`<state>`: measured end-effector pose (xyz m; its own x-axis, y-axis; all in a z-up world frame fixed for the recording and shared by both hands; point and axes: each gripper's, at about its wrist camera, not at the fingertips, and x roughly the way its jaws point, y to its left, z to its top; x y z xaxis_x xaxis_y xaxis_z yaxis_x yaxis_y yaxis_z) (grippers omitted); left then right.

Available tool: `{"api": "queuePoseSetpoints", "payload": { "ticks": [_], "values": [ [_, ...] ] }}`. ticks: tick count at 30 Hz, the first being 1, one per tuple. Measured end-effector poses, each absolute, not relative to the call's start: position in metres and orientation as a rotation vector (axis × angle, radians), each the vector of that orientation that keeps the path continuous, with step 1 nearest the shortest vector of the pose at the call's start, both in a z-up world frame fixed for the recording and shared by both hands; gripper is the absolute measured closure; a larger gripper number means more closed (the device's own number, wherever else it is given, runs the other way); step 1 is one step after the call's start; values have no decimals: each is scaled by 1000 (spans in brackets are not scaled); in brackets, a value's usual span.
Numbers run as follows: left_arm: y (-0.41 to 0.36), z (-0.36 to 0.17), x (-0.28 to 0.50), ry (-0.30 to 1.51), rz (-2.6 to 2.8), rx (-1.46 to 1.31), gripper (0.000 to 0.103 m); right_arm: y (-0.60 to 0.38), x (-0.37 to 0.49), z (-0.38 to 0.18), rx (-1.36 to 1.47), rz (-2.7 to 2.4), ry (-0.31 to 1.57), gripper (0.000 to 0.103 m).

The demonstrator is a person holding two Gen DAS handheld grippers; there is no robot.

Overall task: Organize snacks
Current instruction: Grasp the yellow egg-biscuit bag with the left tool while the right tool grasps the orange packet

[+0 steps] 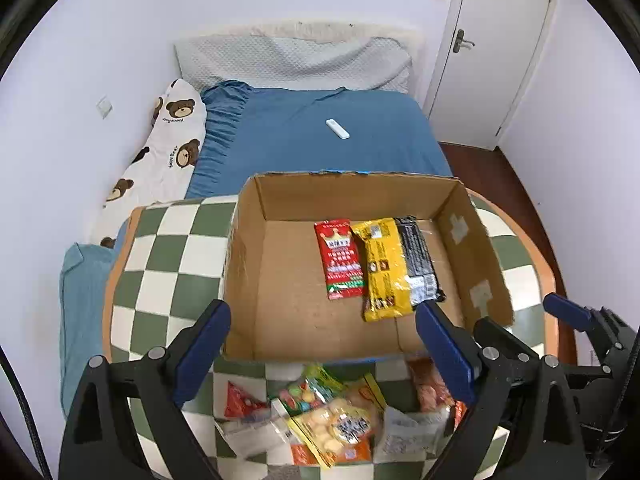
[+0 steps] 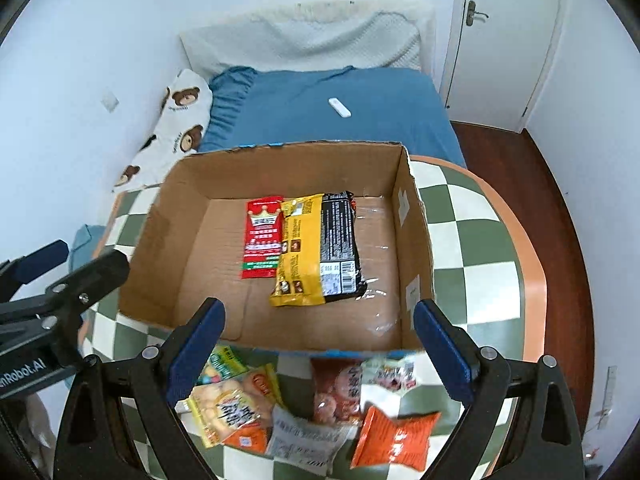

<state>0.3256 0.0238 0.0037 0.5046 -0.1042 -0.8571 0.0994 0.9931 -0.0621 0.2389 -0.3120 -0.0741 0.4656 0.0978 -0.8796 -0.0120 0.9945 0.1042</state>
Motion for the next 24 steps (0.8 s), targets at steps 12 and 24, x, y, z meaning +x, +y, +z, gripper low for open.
{"api": "queuePoseSetpoints", "payload": {
  "ticks": [12, 24],
  "values": [
    [33, -78, 274, 1233, -81, -2, 8, -245, 206, -140, 270, 56, 1209, 6],
    [-78, -200, 264, 1320, -397, 758, 8, -296, 147, -237, 464, -76, 1376, 6]
  ]
}}
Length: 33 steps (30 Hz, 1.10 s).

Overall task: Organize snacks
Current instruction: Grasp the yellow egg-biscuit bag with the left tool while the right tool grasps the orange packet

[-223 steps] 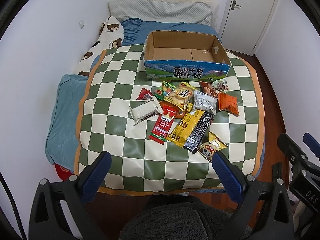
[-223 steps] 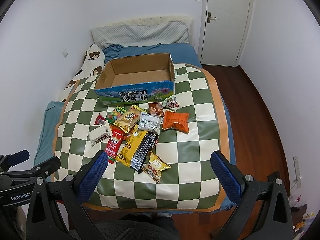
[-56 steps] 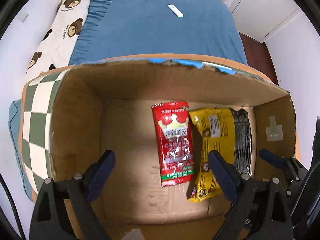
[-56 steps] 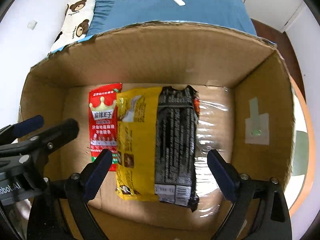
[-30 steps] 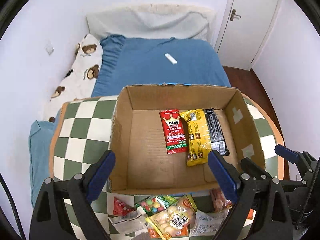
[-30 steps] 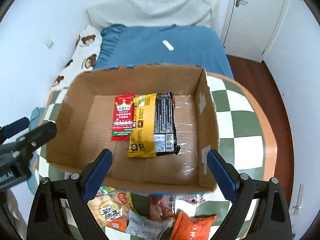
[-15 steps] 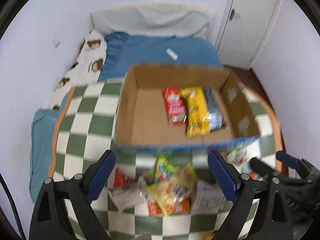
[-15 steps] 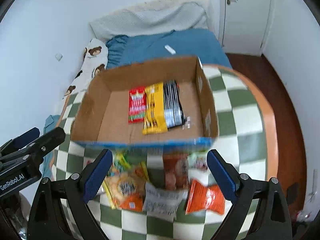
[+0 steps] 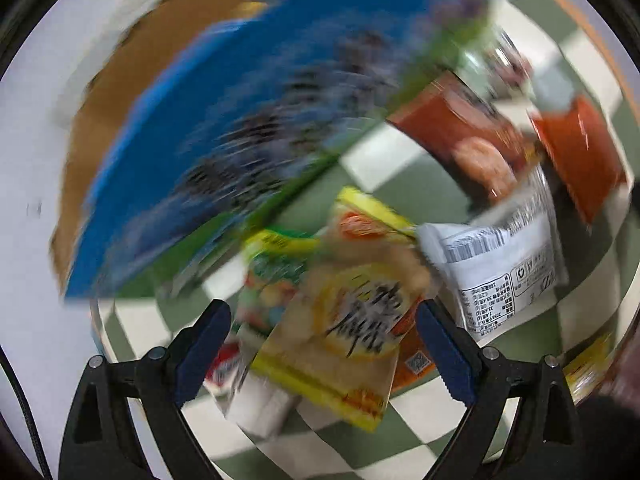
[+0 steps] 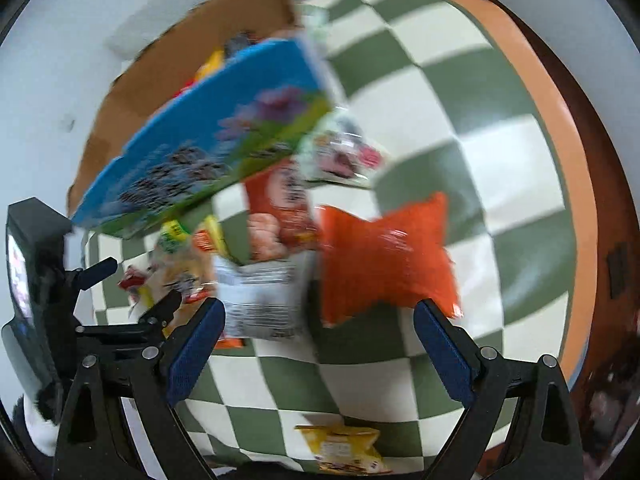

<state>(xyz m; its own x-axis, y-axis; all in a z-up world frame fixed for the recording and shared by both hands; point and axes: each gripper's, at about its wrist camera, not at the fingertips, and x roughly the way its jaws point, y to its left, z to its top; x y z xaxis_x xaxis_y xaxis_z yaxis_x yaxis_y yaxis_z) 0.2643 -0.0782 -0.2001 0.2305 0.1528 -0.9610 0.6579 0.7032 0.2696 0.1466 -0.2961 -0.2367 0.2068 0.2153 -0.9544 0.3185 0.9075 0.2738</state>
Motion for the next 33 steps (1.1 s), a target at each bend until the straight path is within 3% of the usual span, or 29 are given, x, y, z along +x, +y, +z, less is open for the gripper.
{"api": "queuePoseSetpoints", "payload": {
  "ticks": [4, 6, 13, 18, 25, 27, 30, 33],
  "values": [
    [-97, -221, 267, 1344, -469, 837, 11, -321, 137, -243, 545, -133, 1378, 6],
    [-96, -224, 269, 1371, -476, 785, 30, -328, 135, -244, 582, -149, 1372, 6],
    [-49, -207, 264, 1461, -336, 428, 46, -302, 140, -228, 353, -84, 1338, 6],
    [-8, -203, 240, 1506, -171, 180, 47, -288, 156, -232, 116, -138, 1351, 6],
    [31, -231, 207, 1563, -111, 23, 46, -318, 151, -284, 610, -97, 1486, 11],
    [35, -233, 202, 1565, -117, 14, 46, -299, 142, -285, 631, 10, 1538, 11],
    [43, -237, 195, 1565, -118, -2, 45, -281, 141, -257, 446, 67, 1492, 11],
    [58, -243, 204, 1566, -116, 7, 44, -274, 157, -236, 79, -17, 1407, 11]
  ]
}}
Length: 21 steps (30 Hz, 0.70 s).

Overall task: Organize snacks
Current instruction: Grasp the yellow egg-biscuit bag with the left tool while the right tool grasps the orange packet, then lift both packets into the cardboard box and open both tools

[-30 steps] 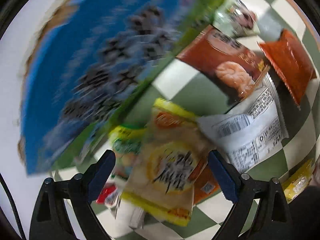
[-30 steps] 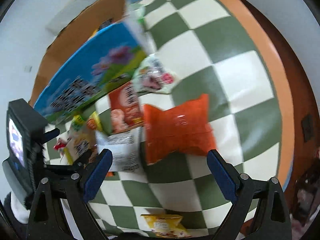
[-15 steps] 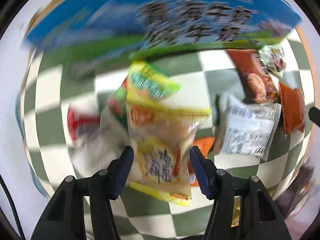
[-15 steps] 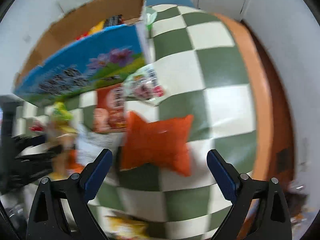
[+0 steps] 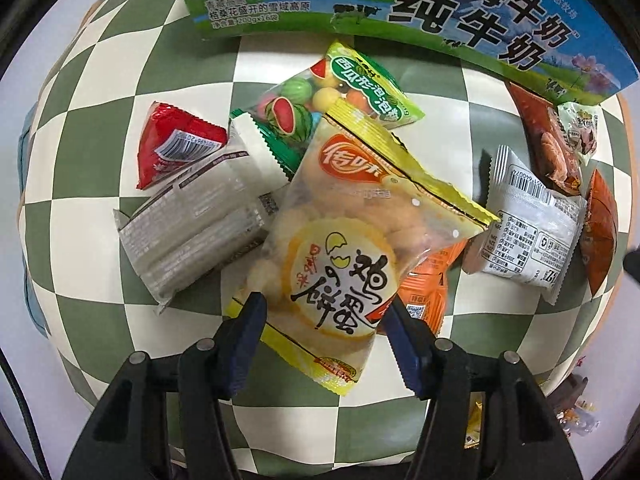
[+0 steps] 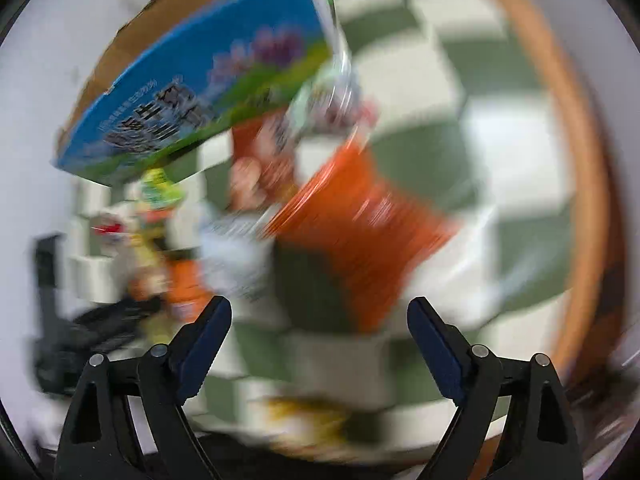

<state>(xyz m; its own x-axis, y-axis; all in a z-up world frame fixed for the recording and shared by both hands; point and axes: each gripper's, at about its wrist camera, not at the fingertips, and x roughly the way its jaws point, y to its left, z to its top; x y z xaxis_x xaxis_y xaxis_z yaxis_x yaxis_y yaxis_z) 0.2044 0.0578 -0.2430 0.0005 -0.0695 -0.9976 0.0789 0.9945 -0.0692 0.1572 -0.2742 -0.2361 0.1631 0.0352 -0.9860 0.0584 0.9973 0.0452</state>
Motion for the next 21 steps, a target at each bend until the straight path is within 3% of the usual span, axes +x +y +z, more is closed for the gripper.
{"api": "queuePoseSetpoints", "payload": {
  "ticks": [6, 8, 14, 21],
  "values": [
    [51, -261, 208, 1561, -118, 118, 34, -259, 191, -266, -198, 42, 1425, 13],
    [49, -261, 209, 1584, -140, 87, 34, -258, 192, -272, -155, 36, 1444, 27],
    [42, -257, 203, 1660, -238, -32, 34, -259, 174, -278, 36, 46, 1551, 29],
    [41, -243, 222, 1622, -211, 82, 34, -274, 161, -287, 113, -7, 1536, 29]
  ]
}}
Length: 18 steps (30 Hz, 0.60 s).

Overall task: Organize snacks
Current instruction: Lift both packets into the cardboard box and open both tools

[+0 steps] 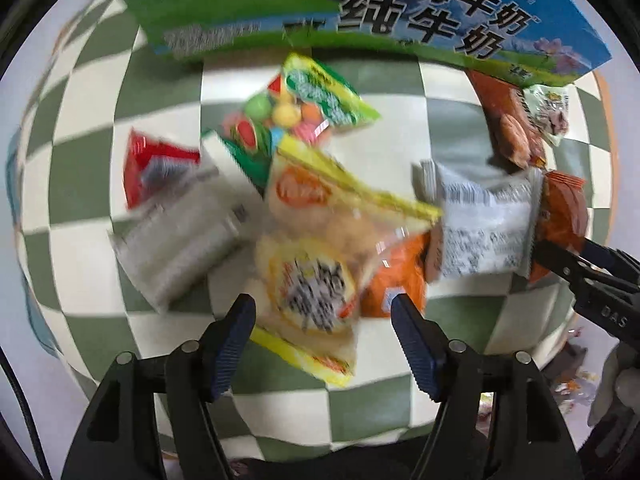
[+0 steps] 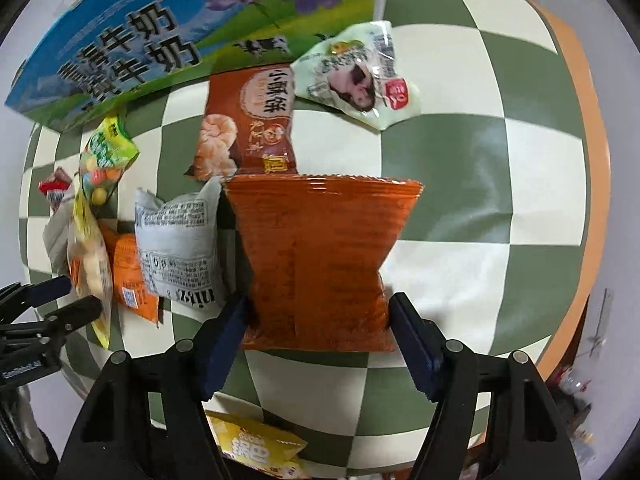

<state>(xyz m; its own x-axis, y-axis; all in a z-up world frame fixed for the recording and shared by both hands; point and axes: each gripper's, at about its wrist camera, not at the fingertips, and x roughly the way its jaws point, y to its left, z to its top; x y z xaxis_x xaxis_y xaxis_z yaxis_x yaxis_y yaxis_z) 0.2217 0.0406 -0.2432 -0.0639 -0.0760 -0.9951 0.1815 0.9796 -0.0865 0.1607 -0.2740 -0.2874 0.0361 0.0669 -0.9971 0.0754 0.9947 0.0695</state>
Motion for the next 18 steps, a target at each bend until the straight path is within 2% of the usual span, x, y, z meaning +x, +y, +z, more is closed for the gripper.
{"api": "queuePoseSetpoints", "payload": {
  "ticks": [5, 6, 8, 13, 18],
  "values": [
    [24, -271, 234, 1653, -214, 232, 34, -279, 158, -290, 112, -26, 1502, 30],
    [21, -272, 237, 1643, -213, 227, 35, -279, 156, -289, 109, -24, 1492, 36],
    [17, -269, 239, 1629, -205, 183, 42, -264, 155, -292, 98, -11, 1485, 40],
    [45, -260, 226, 1640, -176, 54, 43, -265, 138, -290, 136, 9, 1510, 39],
    [43, -271, 232, 1644, -151, 60, 43, -281, 145, -284, 198, -48, 1470, 30]
  ]
}}
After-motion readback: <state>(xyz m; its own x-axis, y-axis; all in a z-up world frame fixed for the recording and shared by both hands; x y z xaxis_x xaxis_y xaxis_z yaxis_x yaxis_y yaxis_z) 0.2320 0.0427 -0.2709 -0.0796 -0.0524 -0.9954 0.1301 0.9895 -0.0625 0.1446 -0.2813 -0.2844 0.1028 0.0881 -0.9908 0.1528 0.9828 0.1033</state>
